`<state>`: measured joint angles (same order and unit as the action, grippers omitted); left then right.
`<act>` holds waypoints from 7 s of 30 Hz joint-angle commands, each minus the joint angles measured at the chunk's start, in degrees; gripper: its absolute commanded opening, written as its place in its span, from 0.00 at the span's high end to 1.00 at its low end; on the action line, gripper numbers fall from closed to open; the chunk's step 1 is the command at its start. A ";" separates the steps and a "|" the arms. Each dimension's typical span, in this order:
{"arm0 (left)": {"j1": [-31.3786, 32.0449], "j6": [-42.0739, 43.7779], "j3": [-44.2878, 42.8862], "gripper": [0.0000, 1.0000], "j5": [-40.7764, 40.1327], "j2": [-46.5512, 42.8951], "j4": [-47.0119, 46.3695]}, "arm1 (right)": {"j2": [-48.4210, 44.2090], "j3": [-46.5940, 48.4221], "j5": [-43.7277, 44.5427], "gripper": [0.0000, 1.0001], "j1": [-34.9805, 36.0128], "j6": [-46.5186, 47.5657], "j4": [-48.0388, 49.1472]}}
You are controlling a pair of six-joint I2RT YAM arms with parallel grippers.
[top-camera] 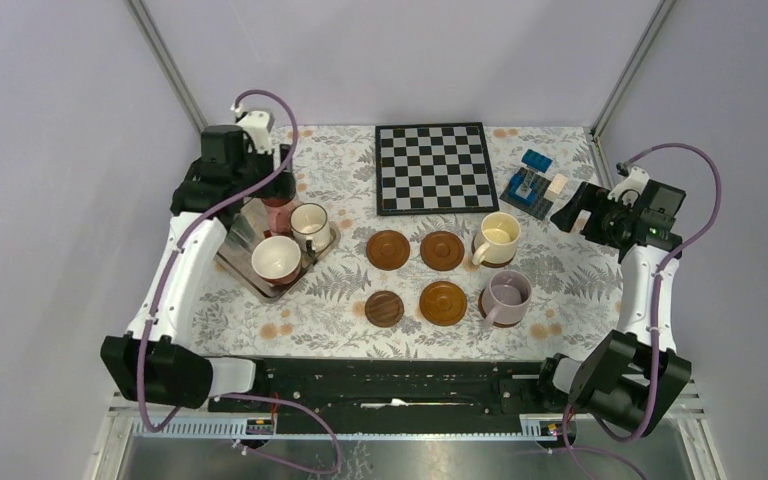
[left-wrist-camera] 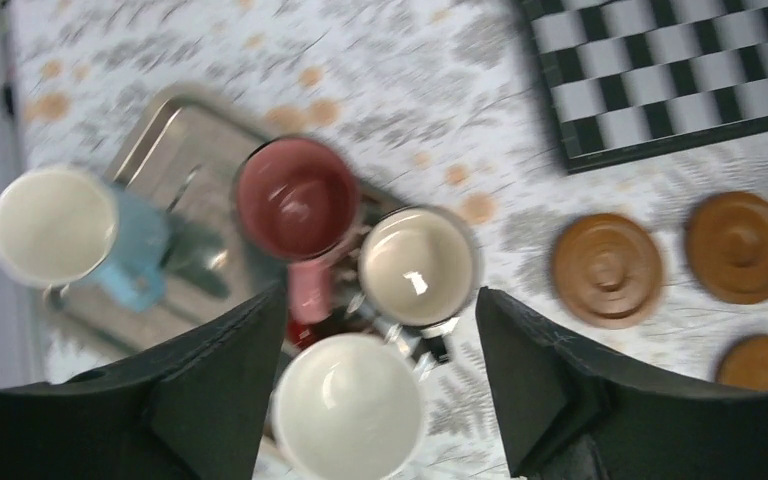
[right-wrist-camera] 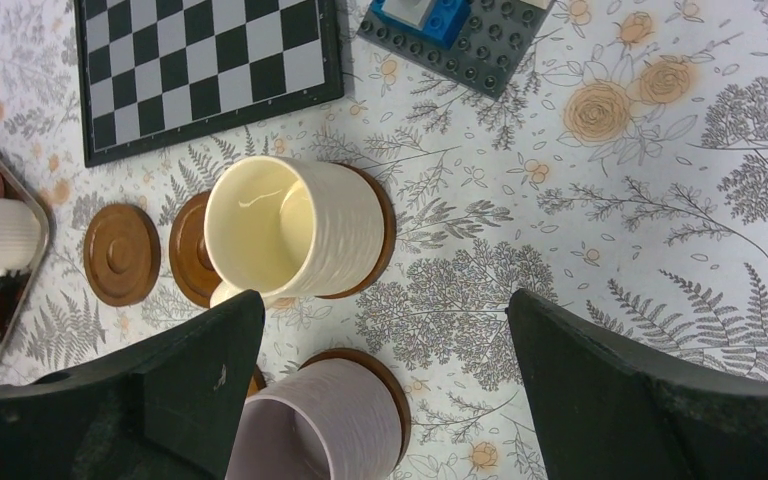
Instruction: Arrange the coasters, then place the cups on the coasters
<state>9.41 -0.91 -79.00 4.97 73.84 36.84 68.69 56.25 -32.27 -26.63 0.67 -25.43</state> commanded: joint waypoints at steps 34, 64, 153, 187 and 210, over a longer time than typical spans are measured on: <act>-11.10 8.61 9.74 0.59 0.08 20.71 -9.27 | -0.63 -1.80 -1.11 0.02 2.11 4.74 0.20; -13.09 9.54 11.68 1.00 1.70 20.44 -20.19 | -0.82 -2.29 -1.21 0.02 2.11 3.66 0.60; 41.14 -1.66 3.25 0.72 -5.94 34.67 -33.18 | -2.16 -2.85 -2.21 0.02 2.11 1.03 1.04; 17.06 -4.89 3.73 0.01 -5.31 4.23 -10.79 | -2.67 -2.29 -3.66 0.02 2.11 2.72 -0.50; 5.41 -4.38 23.20 0.42 3.55 -4.34 -4.71 | -3.77 -2.11 -3.72 0.02 2.11 2.55 -1.51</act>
<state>14.09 -4.78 -57.12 7.18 69.49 33.74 66.52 53.45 -35.20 -24.80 3.22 -26.74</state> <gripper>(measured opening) 0.584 0.988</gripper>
